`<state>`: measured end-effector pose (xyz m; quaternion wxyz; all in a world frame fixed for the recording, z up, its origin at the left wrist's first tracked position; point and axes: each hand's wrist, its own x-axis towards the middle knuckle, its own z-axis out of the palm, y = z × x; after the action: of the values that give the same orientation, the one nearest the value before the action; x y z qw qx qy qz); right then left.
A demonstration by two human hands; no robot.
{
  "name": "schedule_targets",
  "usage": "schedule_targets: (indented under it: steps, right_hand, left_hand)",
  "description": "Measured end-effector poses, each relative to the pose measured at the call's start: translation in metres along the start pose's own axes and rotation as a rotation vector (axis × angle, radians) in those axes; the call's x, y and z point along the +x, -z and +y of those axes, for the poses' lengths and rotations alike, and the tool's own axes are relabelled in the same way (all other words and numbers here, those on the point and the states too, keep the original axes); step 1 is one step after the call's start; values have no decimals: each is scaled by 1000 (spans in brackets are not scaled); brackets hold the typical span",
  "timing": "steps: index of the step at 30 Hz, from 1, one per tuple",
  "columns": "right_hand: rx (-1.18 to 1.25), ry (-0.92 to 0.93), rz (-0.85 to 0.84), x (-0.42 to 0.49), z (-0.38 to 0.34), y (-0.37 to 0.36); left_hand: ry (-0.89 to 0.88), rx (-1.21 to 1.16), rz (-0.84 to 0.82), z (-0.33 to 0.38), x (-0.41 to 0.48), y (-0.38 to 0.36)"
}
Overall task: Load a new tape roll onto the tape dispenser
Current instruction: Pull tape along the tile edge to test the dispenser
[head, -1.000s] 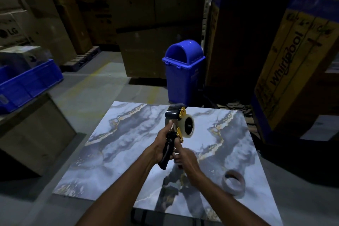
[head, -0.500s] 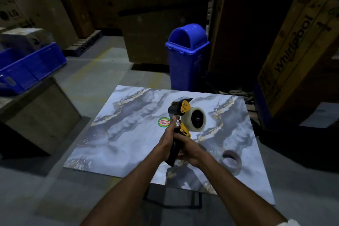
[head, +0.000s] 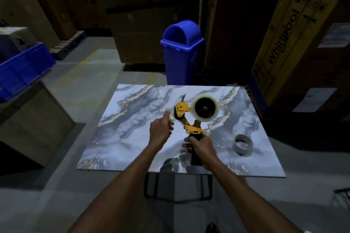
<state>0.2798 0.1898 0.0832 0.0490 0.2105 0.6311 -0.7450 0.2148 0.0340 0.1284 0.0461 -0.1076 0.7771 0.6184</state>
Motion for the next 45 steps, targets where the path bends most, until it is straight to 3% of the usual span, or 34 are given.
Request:
schedule_targets:
  steps: [2, 3, 10, 17, 24, 28, 32, 38, 45]
  right_hand:
    - [-157, 48, 41, -13, 10, 0]
    - [-250, 81, 59, -19, 13, 0]
    - [-768, 238, 112, -52, 11, 7]
    - [-962, 293, 129, -67, 12, 7]
    - [-937, 351, 100, -95, 27, 15]
    - [-822, 387, 2, -133, 63, 19]
    - [-798, 234, -2, -166, 111, 37]
    - [-825, 109, -2, -182, 142, 64]
    - [-771, 204, 39, -148, 100, 79]
  left_hand:
    - [177, -300, -142, 7, 9, 14]
    - [231, -332, -196, 8, 14, 22]
    - [378, -295, -439, -16, 25, 58]
    - [365, -236, -446, -20, 15, 69]
    - [286, 44, -381, -29, 19, 76]
    - [152, 279, -467, -38, 15, 70]
    - [139, 356, -556, -57, 7, 57]
    - [305, 410, -558, -78, -19, 25]
    - [494, 318, -600, -79, -53, -11]
